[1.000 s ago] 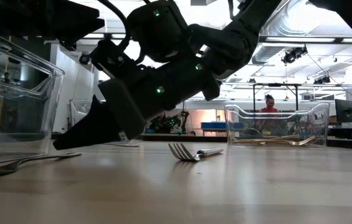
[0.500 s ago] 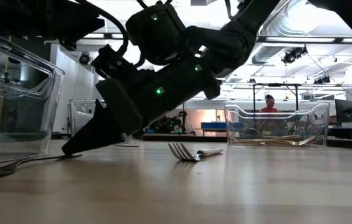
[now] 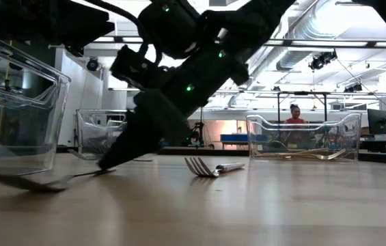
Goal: Sort silverware by color (type)
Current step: Put the black fork into the bottom right transparent bin
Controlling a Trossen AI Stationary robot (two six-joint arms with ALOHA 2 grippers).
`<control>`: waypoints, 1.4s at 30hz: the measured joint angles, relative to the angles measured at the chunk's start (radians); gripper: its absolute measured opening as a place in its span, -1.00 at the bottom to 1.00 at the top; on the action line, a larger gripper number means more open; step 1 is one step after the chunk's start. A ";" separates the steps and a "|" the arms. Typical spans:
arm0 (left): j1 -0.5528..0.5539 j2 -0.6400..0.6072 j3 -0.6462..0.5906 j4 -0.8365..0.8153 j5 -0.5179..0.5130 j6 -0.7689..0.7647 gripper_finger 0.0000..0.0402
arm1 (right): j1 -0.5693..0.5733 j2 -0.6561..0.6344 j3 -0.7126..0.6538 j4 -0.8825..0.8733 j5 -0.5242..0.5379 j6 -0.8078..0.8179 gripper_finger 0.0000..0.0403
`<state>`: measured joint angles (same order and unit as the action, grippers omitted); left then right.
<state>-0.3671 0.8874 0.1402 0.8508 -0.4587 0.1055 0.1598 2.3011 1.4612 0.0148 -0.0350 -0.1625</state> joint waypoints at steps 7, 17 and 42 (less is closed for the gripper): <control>0.000 0.000 0.000 -0.002 0.000 -0.007 -0.27 | -0.002 -0.068 -0.001 -0.248 0.131 0.007 -1.00; 0.000 0.000 0.000 -0.028 0.000 -0.052 -0.27 | -0.003 -0.102 -0.024 -0.411 0.301 0.026 -1.00; 0.000 0.000 0.000 -0.043 0.000 -0.053 -0.27 | 0.042 -0.208 -0.045 -0.621 0.401 0.076 -1.00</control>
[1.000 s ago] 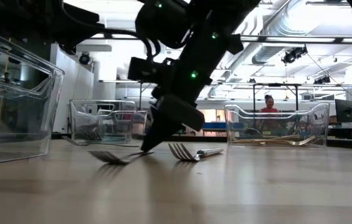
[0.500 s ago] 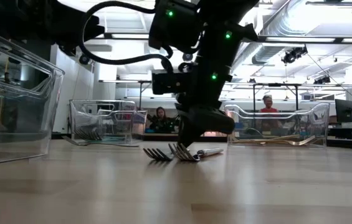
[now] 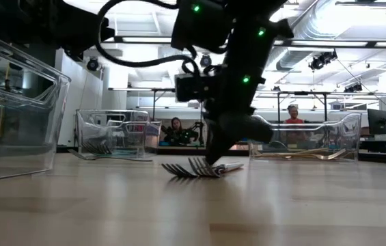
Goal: Sort silverware by color (type)
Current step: Put the black fork into the bottom right transparent bin
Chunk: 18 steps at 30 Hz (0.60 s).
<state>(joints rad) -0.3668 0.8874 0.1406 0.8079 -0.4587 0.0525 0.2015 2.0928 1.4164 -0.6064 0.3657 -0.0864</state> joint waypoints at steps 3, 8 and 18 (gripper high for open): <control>0.000 0.000 0.000 0.000 0.000 0.000 -0.27 | 0.012 -0.019 0.001 0.009 0.010 0.000 -1.00; 0.000 0.000 0.000 0.000 0.001 0.000 -0.27 | 0.024 -0.021 -0.019 0.031 0.028 0.000 -1.00; 0.000 0.000 0.000 0.004 0.003 -0.014 -0.27 | 0.029 -0.370 -0.486 0.378 0.077 0.131 -1.00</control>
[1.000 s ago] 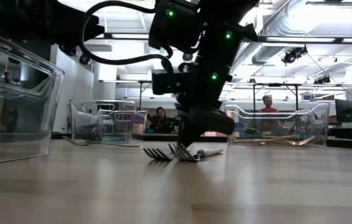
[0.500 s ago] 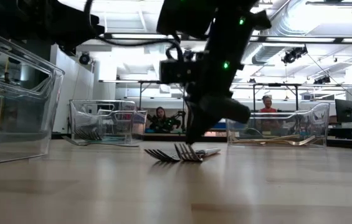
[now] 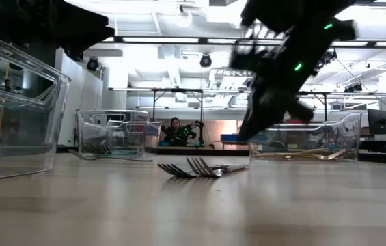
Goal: Sort silverware by color (type)
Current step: Put the black fork into the bottom right transparent bin
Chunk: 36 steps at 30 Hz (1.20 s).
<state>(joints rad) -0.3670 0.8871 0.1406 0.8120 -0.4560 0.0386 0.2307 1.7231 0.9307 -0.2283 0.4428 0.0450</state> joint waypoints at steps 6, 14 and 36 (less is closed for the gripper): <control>0.000 0.000 0.000 0.010 -0.003 0.034 -0.27 | 0.027 -0.222 -0.260 0.517 -0.041 -0.048 -1.00; 0.000 0.001 0.000 0.026 -0.003 0.034 -0.27 | 0.033 -0.269 -0.370 0.822 -0.107 -0.046 -1.00; 0.000 0.001 0.000 0.024 -0.004 0.044 -0.27 | 0.031 -0.241 -0.349 0.839 -0.119 -0.052 -1.00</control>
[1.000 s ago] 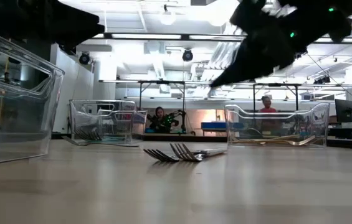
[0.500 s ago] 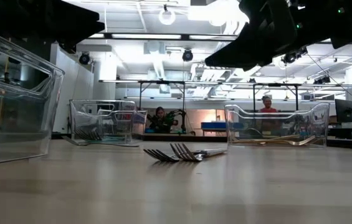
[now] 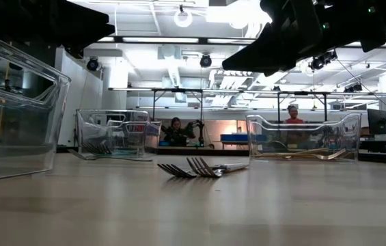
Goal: Sort silverware by color (type)
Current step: Put the black fork into the bottom right transparent bin
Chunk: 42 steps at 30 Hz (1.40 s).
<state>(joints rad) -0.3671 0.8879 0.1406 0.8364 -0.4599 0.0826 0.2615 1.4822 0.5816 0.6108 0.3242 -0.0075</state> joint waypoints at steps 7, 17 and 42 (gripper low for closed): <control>0.000 0.000 0.000 0.000 0.000 0.000 -0.27 | 0.000 0.000 0.000 0.000 0.000 0.000 -1.00; 0.000 0.000 0.000 0.000 0.000 0.000 -0.27 | 0.000 0.001 0.001 0.052 -0.042 0.059 -0.97; 0.000 0.000 0.000 -0.006 -0.022 -0.003 -0.27 | 0.007 0.348 0.574 -0.738 -0.071 -0.050 -0.03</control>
<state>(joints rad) -0.3669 0.8879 0.1406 0.8307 -0.4820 0.0797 0.2684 1.8301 1.1551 -0.1268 0.2537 -0.0578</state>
